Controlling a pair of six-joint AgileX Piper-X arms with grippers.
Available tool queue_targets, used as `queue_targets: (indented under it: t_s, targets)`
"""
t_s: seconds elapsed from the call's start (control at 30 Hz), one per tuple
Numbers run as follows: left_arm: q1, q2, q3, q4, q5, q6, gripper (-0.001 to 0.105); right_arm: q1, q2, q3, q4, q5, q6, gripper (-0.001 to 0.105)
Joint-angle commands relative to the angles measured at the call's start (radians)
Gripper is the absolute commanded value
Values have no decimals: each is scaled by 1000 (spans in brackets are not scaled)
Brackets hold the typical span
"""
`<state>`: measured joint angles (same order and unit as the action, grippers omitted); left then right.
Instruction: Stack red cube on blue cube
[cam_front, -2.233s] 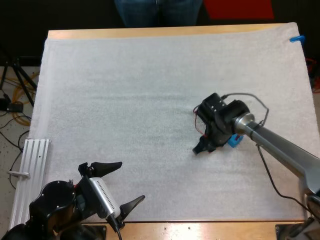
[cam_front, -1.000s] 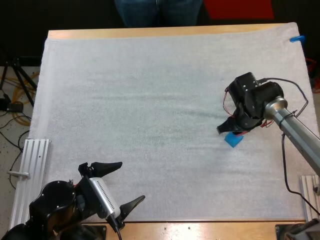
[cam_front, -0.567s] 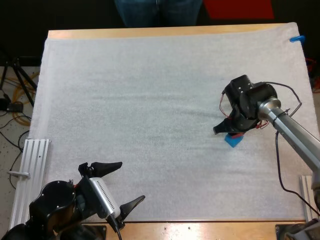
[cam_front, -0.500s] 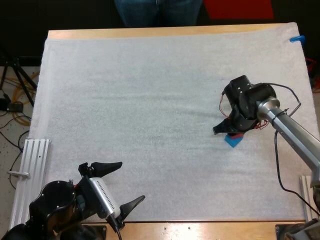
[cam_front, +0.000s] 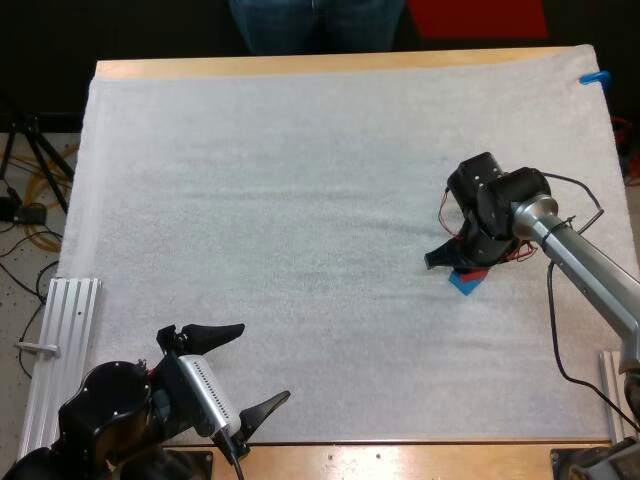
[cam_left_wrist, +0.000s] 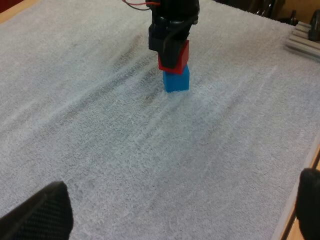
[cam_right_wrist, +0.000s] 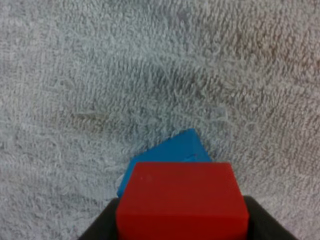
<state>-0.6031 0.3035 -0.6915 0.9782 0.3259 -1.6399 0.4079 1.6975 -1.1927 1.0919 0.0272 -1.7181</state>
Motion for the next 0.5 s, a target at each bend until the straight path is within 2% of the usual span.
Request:
queue_targets:
  t_s: [0.0, 0.03, 0.1, 0.17, 0.3, 0.47]
  targets:
    - [-2, 1, -4, -11, 3, -1, 87, -1, -4, 0, 8, -9, 6, 28]
    - [-2, 1, -4, -11, 3, -1, 87, -1, -4, 0, 6, -2, 10, 29]
    - [-2, 1, -4, -11, 3, 0, 87, -1, -4, 0, -3, -2, 14, 38]
    - [-2, 1, -4, -11, 3, 0, 87, -1, -4, 0, -10, -2, 14, 56]
    - [-2, 1, -4, -11, 3, 0, 87, -1, -4, 0, -8, -5, 14, 74]
    - [-2, 1, -4, -11, 3, 0, 87, -1, -6, 0, -8, -1, 14, 77]
